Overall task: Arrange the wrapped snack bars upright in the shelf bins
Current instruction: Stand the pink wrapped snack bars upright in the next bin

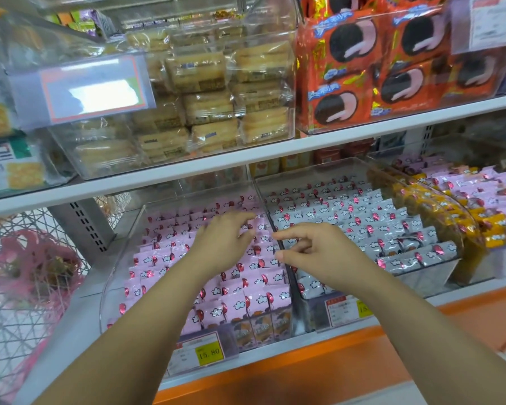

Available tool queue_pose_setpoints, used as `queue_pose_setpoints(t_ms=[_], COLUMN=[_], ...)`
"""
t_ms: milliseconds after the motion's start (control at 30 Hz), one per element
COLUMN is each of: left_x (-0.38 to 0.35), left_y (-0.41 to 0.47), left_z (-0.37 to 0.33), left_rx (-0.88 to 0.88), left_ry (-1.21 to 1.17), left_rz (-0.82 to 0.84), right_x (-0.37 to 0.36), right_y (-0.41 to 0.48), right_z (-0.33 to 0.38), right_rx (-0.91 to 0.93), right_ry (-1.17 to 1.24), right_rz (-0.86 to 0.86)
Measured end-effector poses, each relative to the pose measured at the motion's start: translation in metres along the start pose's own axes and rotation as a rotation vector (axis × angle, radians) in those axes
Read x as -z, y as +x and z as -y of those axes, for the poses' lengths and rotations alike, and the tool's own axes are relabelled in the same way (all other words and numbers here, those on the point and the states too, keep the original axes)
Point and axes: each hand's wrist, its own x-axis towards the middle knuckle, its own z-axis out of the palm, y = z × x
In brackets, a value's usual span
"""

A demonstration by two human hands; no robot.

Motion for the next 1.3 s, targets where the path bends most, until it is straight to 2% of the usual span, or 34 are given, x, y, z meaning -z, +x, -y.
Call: queue_pose_setpoints(t_ms=[100, 167, 300, 433, 567, 700, 833, 1067, 1167, 1300], left_x=[-0.006, -0.011, -0.003, 0.015, 0.018, 0.008, 0.01, 0.016, 0.013, 0.017], left_y=[-0.011, -0.009, -0.011, -0.045, -0.08, -0.078, -0.067, -0.05, -0.045, -0.044], left_z=[0.006, 0.007, 0.006, 0.032, 0.061, 0.071, 0.077, 0.083, 0.086, 0.091], left_rx=[0.031, 0.073, 0.078, 0.181, 0.33, 0.336, 0.315, 0.299, 0.284, 0.267], left_ry=[0.247, 0.301, 0.195, 0.181, 0.196, 0.186, 0.185, 0.149, 0.163, 0.16], left_rz=[0.269, 0.327, 0.258, 0.093, 0.166, 0.17, 0.181, 0.184, 0.145, 0.197], right_x=[-0.003, -0.004, -0.002, -0.013, -0.048, -0.076, -0.088, -0.091, -0.088, -0.076], right_y=[-0.001, 0.0, -0.001, -0.01, -0.012, 0.021, 0.058, 0.082, 0.084, 0.081], right_z=[0.0, 0.0, 0.003, 0.017, 0.04, 0.041, 0.035, 0.038, 0.042, 0.046], right_rx=[0.024, 0.036, 0.031, 0.201, 0.301, 0.108, -0.048, -0.077, -0.083, -0.074], right_ry=[-0.041, -0.062, -0.085, -0.491, -0.583, -0.748, -0.821, -0.829, -0.873, -0.861], right_rz=[-0.028, -0.037, -0.031, -0.104, 0.143, 0.307, 0.324, 0.302, 0.33, 0.402])
